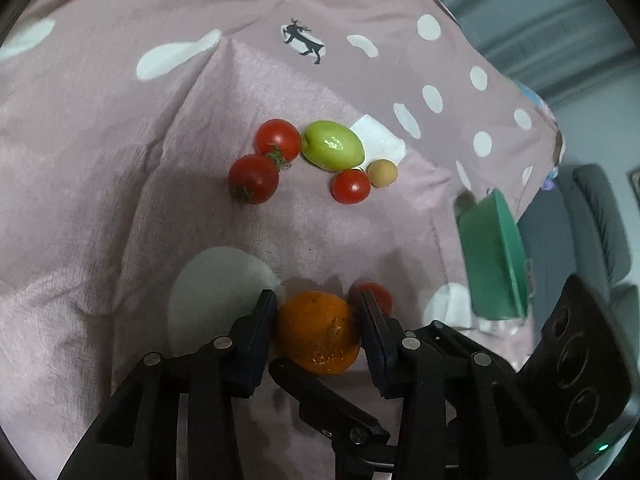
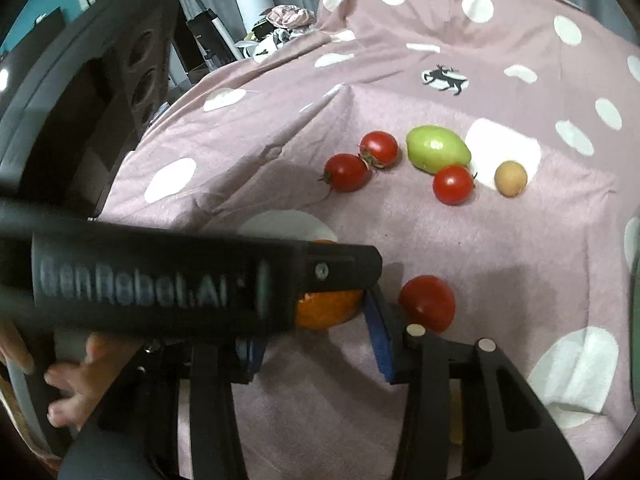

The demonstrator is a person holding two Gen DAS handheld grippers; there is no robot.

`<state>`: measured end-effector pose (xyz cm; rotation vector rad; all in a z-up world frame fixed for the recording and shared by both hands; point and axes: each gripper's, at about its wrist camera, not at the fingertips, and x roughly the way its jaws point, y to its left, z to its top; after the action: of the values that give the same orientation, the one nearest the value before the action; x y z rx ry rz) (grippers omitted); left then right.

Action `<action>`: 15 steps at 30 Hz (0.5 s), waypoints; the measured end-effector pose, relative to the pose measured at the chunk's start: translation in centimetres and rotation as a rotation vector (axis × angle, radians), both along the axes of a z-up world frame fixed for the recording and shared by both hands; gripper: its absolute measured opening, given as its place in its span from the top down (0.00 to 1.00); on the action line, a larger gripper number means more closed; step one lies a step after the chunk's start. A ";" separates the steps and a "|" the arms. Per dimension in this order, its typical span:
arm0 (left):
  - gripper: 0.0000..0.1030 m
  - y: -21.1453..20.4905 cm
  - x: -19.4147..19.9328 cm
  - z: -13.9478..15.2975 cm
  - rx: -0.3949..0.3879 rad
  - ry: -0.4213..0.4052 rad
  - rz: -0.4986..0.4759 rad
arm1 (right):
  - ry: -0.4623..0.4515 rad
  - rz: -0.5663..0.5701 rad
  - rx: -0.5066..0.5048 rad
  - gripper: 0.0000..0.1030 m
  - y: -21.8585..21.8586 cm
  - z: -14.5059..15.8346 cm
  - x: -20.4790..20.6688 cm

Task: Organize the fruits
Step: 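Carry the orange into the teal bowl and open the left gripper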

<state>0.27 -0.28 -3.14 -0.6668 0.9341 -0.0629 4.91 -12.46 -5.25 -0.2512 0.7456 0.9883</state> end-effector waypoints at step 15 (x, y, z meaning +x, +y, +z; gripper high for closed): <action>0.60 -15.8 8.1 9.2 0.114 -0.187 -0.273 | -0.191 -0.298 0.167 0.57 -14.5 7.2 3.2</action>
<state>8.33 -16.07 6.09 -0.4165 0.8358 -0.3075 8.14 -26.94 1.96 -0.0834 0.5055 0.7267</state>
